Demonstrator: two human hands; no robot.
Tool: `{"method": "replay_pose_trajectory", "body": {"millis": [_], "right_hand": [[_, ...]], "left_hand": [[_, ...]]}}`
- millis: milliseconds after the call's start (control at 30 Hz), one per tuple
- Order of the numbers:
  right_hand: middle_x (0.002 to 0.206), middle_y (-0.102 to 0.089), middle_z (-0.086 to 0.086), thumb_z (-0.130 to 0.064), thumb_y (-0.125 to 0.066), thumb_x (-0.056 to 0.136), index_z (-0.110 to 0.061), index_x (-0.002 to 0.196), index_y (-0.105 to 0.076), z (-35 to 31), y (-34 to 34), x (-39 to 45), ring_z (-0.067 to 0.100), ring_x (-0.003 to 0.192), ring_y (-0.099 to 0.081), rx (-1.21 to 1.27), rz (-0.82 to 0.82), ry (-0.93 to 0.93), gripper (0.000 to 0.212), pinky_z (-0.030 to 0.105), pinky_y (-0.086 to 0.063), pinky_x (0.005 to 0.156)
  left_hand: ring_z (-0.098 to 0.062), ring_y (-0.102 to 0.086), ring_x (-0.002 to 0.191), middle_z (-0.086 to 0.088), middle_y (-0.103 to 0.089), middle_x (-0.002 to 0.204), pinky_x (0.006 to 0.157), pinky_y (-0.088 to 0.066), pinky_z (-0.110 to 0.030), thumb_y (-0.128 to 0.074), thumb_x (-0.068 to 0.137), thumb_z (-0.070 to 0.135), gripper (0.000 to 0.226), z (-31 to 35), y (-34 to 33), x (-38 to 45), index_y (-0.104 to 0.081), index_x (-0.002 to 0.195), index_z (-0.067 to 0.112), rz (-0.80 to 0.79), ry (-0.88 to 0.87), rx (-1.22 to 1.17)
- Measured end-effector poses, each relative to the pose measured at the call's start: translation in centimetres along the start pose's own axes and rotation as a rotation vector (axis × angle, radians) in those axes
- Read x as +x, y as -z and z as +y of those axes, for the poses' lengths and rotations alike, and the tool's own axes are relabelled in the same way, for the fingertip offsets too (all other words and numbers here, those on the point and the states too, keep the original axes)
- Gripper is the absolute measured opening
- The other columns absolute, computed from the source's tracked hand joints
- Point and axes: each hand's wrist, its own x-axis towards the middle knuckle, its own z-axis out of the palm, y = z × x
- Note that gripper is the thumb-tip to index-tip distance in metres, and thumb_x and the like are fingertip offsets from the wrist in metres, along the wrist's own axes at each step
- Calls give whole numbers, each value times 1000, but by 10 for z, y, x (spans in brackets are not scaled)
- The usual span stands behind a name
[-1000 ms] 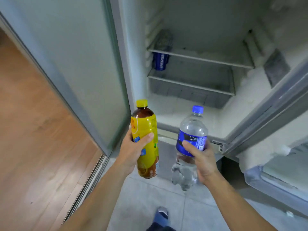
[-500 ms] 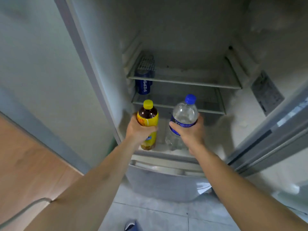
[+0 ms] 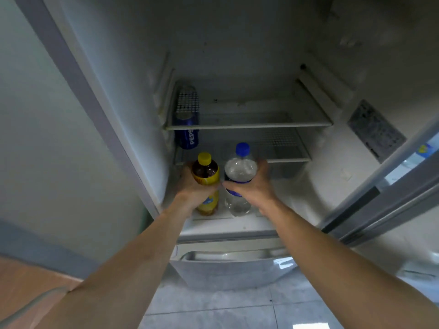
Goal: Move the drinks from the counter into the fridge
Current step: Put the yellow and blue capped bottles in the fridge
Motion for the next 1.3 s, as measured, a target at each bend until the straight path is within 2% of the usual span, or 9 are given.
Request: {"method": "replay_pose_trajectory", "body": {"millis": [100, 233, 400, 533, 633, 867, 967, 1100, 1300], "right_hand": [[141, -51, -7, -86, -69, 48, -36, 140, -37, -28, 6, 1, 14, 122, -51, -120, -44, -2, 110, 37, -46, 102], [88, -72, -4, -103, -32, 54, -20, 90, -69, -79, 11, 11, 21, 86, -69, -434, -74, -15, 98, 34, -56, 74], [92, -69, 9, -54, -58, 74, -20, 91, -64, -98, 15, 16, 30, 70, -68, -565, -95, -148, 38, 44, -62, 57], [120, -54, 7, -34, -59, 87, -17, 112, -53, -97, 35, 11, 39, 107, -60, -301, -239, -437, 30, 39, -58, 47], [125, -54, 11, -31, -61, 89, -20, 113, -55, -90, 58, -3, 35, 102, -61, -131, -256, -517, 27, 36, -56, 47], [130, -50, 14, -5, -60, 88, -18, 121, -58, -46, 91, -63, 37, 105, -61, 398, -110, -562, 36, 47, -61, 62], [130, -51, 13, -5, -64, 87, -18, 129, -53, -17, 91, -94, 38, 108, -62, 576, -65, -622, 45, 48, -60, 66], [113, -64, 17, -8, -67, 88, -18, 125, -56, 27, 78, -139, 30, 68, -72, 675, -183, -763, 40, 29, -56, 47], [101, -63, 4, -52, -80, 73, -27, 118, -56, 75, 54, -172, 13, 53, -55, 541, -45, -873, 57, 20, -40, 41]], "left_hand": [[-12, -56, 112, 13, -56, 123, 96, -49, -34, -78, 56, 58, 87, 24, 3, 4, -46, 133, 32, 28, -85, 26], [-26, -64, 103, 5, -65, 113, 83, -58, -44, -52, 55, 82, 74, 57, 15, 9, -58, 112, 35, -128, -25, 194], [-33, -58, 102, -4, -56, 119, 58, -61, -47, -51, 68, 52, 51, 58, 25, 4, -51, 114, 31, -178, 90, 169], [-30, -57, 94, -4, -54, 111, 53, -60, -43, -52, 82, 41, 20, 49, 27, -14, -52, 101, 35, -133, 137, 38], [-20, -57, 81, 2, -58, 99, 58, -62, -48, -56, 85, 35, 7, 40, 25, -34, -59, 92, 34, -17, 173, -160], [-14, -55, 93, 10, -52, 105, 63, -58, -34, -59, 87, 21, 25, 4, 13, -85, -62, 106, 37, 146, 175, -404], [-21, -59, 95, 6, -52, 108, 67, -60, -39, -62, 87, 11, 30, -14, 4, -109, -59, 104, 35, 129, 299, -598], [-34, -62, 99, -7, -53, 126, 57, -61, -42, -69, 87, 3, 65, -48, -24, -143, -40, 138, 31, 91, 497, -941], [-22, -64, 70, -14, -65, 99, 63, -61, -34, -70, 86, 41, 55, -82, -44, -169, -54, 128, 10, 54, 687, -921]]}}
